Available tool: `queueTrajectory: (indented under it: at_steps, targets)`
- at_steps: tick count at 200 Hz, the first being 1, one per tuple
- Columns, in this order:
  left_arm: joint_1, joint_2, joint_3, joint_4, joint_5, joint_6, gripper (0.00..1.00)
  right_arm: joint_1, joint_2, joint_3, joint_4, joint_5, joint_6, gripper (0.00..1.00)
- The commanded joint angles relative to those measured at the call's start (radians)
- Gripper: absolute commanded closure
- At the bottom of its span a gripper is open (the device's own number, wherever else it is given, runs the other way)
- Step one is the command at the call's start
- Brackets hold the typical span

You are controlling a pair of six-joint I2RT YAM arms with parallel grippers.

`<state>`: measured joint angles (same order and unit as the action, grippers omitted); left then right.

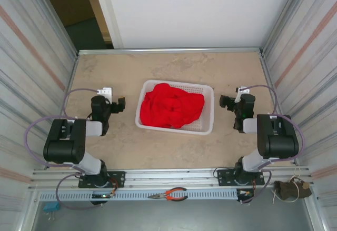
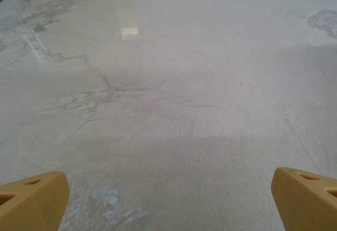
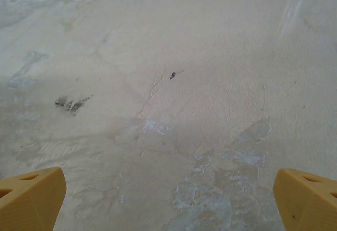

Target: Fold the inside-out t-shirt

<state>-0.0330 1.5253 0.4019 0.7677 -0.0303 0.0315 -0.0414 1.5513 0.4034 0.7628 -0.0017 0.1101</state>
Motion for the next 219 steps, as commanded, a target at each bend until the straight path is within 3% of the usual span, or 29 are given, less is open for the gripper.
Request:
queueTrajectory:
  at_steps: [1,125,219]
  targets:
    - [-0.002,-0.014,0.003,0.035,-0.019,0.024,0.01,-0.006,-0.011,0.011,0.024,-0.011,-0.026,0.01]
    - [-0.002,-0.014,0.003,0.035,-0.019,0.024,0.01,-0.006,-0.012,0.012,0.023,-0.012,-0.026,0.01]
    - [0.013,-0.013,0.015,0.013,0.044,0.030,0.01,-0.009,-0.007,0.018,0.018,-0.017,-0.023,0.01]
